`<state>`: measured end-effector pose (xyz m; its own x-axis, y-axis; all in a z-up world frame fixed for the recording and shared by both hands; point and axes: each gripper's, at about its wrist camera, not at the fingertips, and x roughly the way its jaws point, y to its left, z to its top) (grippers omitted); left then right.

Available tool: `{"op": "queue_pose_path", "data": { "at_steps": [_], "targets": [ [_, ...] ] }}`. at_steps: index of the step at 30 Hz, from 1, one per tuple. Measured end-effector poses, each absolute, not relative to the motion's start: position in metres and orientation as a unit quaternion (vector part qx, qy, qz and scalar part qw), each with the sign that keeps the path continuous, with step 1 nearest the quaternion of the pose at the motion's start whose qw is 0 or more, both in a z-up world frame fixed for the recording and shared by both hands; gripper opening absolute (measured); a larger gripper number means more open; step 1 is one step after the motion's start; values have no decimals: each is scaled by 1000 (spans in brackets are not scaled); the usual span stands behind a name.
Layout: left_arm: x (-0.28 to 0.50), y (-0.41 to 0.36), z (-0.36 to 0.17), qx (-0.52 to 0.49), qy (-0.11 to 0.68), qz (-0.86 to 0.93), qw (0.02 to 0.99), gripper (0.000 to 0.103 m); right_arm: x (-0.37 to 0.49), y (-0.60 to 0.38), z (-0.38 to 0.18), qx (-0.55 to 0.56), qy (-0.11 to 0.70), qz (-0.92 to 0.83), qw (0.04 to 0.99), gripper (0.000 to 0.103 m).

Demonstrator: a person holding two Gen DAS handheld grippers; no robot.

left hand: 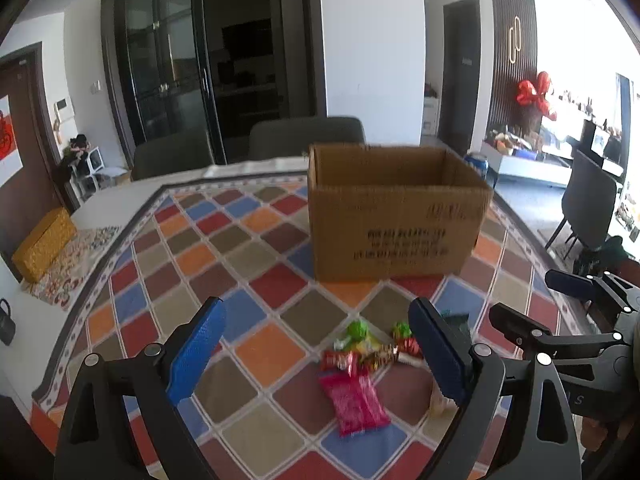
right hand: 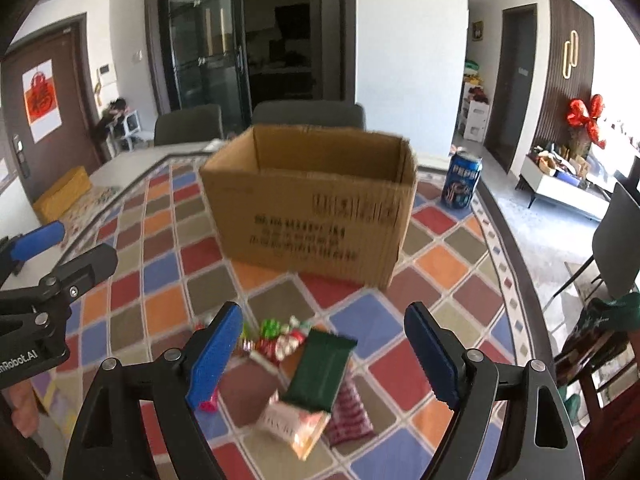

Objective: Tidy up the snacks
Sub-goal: 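Move both tools back over the remaining snacks, then grasp the red chip bag with the left tool while the right tool grasps the DENMAS biscuit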

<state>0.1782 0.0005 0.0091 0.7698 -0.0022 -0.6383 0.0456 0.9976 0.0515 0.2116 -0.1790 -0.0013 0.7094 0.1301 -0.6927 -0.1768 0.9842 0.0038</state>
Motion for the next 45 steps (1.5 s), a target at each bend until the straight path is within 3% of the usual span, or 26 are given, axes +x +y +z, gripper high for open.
{"op": "queue_pose_path", "data": {
  "at_steps": [15, 38, 45],
  "targets": [
    [149, 4, -57, 22, 418, -17, 908, 93, 171, -158, -52, -114, 411, 129, 895, 84],
    [199, -12, -121, 24, 493, -27, 869, 88, 201, -152, -115, -160, 492, 168, 839, 83],
    [207, -16, -132, 20, 507, -31, 861, 80, 202, -149, -121, -147, 502, 179, 833, 63]
  ]
}}
